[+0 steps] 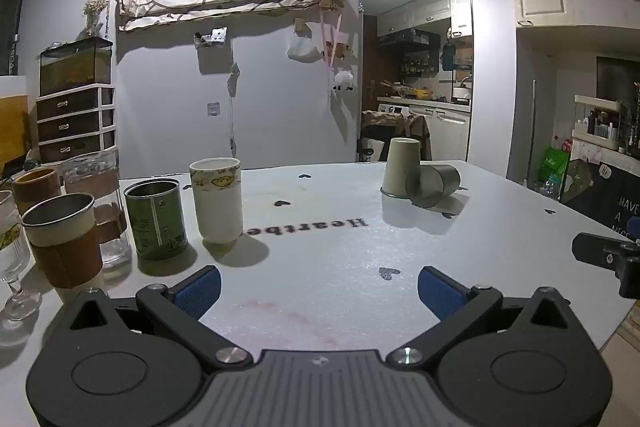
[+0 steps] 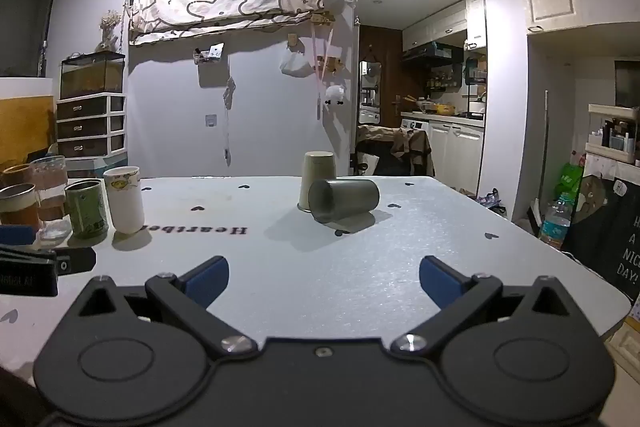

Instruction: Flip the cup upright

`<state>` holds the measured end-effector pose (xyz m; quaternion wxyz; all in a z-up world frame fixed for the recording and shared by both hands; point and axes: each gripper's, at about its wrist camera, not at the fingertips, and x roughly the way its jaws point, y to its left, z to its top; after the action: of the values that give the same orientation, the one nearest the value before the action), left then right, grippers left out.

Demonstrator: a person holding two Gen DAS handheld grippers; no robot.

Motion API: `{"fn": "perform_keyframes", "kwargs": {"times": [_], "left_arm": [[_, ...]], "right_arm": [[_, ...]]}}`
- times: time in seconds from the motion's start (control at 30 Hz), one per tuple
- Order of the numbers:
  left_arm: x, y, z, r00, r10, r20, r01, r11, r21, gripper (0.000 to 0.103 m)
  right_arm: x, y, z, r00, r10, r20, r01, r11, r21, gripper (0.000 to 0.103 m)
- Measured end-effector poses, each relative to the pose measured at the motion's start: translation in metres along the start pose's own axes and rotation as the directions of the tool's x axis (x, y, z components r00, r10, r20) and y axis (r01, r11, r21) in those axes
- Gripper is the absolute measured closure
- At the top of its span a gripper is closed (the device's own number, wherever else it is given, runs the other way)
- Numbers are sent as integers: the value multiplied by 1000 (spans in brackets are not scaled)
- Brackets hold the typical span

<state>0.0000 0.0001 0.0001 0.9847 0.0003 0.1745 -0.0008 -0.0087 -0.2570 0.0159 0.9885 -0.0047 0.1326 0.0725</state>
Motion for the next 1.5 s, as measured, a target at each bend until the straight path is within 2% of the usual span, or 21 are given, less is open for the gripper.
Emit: {"fn": "perform_keyframes", "kwargs": {"times": [1.5], "left_arm": [[0, 0, 3, 1000, 1, 2, -1, 1000, 5, 0]], "right_arm": [[1, 1, 0, 1000, 0, -3, 0, 1000, -2, 0]]}}
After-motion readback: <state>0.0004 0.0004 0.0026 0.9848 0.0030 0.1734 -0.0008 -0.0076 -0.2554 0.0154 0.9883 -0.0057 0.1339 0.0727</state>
